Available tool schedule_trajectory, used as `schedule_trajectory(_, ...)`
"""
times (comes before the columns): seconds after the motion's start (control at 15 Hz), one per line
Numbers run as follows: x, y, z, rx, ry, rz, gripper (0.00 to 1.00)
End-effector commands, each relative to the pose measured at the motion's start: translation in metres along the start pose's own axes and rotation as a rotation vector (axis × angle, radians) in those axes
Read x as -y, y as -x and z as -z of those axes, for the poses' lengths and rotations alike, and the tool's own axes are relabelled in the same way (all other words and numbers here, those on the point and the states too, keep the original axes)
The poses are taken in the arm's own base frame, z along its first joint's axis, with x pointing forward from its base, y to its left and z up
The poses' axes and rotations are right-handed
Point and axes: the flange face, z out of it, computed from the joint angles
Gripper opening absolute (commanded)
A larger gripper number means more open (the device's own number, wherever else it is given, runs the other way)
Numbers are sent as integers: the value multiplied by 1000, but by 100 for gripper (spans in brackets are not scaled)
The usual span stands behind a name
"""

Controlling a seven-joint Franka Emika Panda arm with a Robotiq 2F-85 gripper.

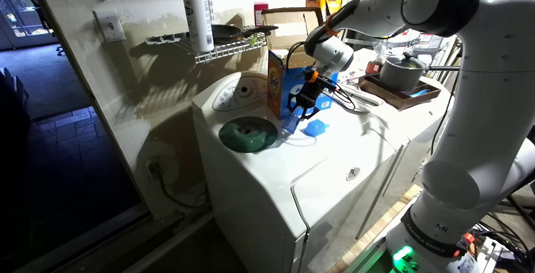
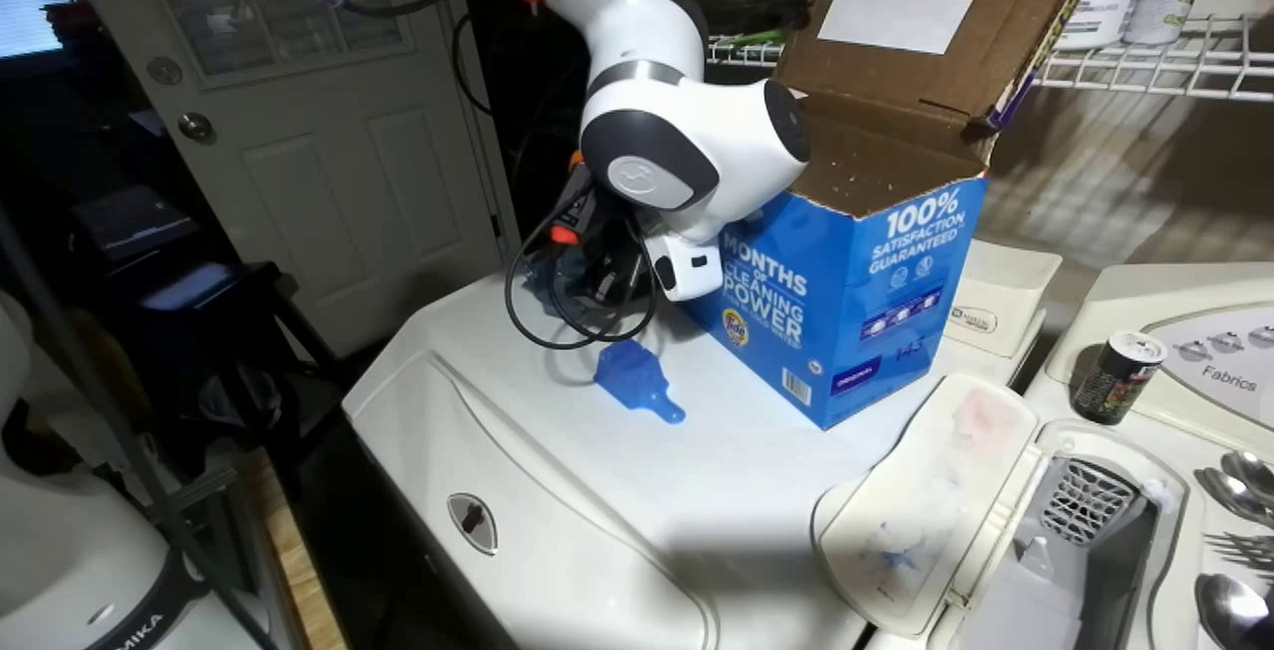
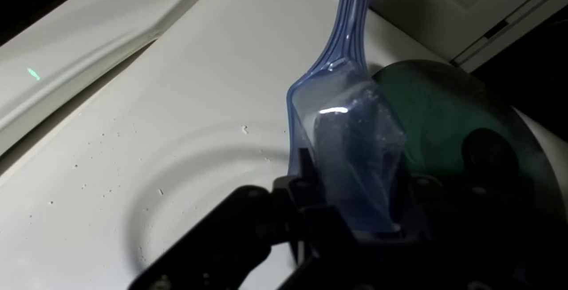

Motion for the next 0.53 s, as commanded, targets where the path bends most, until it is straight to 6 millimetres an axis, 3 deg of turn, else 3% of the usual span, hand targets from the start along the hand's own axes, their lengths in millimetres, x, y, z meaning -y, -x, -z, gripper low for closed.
schedule_trajectory(0.0, -8, -11, 3, 93, -91, -42, 35)
schedule_trajectory(0.47, -29, -25, 8, 118, -189, -141, 36)
